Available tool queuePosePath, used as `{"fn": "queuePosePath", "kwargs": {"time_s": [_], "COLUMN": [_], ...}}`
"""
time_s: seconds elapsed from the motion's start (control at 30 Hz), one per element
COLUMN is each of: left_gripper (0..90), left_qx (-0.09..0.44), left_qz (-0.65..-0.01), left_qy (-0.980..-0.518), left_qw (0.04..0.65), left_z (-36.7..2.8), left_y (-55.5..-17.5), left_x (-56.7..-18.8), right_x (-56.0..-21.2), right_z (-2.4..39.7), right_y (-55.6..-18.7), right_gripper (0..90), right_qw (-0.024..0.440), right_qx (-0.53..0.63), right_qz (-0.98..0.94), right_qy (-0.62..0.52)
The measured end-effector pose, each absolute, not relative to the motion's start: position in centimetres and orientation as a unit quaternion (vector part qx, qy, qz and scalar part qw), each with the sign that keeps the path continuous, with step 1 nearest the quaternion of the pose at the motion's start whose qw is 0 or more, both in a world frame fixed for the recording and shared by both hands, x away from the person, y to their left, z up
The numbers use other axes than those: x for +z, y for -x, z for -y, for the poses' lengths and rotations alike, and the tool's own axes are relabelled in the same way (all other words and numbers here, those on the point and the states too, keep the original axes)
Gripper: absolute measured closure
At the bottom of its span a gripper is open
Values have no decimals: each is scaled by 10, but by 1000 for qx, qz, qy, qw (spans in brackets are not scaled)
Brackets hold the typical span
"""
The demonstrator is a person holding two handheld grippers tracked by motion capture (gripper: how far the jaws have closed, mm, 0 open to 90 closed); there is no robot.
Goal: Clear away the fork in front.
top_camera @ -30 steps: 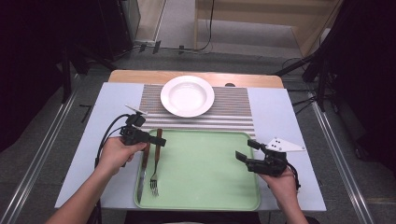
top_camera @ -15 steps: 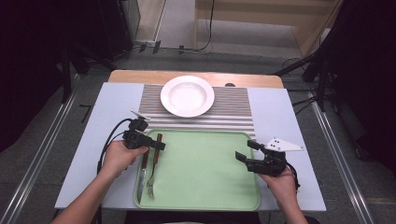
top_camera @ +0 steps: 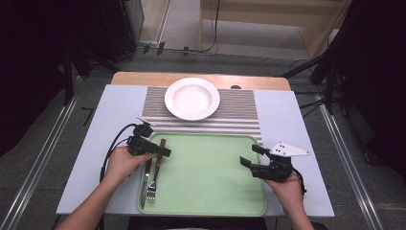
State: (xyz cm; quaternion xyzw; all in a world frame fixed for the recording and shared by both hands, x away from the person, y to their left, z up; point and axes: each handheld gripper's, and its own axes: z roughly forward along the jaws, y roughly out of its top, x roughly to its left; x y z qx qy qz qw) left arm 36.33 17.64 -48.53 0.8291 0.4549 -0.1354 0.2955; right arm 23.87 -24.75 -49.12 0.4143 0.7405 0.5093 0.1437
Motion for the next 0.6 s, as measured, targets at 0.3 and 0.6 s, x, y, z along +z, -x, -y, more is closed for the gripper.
{"fn": "queuePosePath", "kwargs": {"time_s": [0.3,0.6], "left_gripper": [398,395], "left_qx": [-85,-70], "left_qz": [-442,-437], "left_qy": [-849,-845], "left_qw": [279,300], "left_z": [-176,-186], "left_y": [-360,-361], "left_x": [-478,-466], "right_x": [-493,-493], "right_z": [246,247], "right_y": [-240,-240], "right_gripper": [265,265], "right_qw": [142,141], "right_qx": [506,507], "right_qz": [-745,-745], "right_qy": [-411,-409]}}
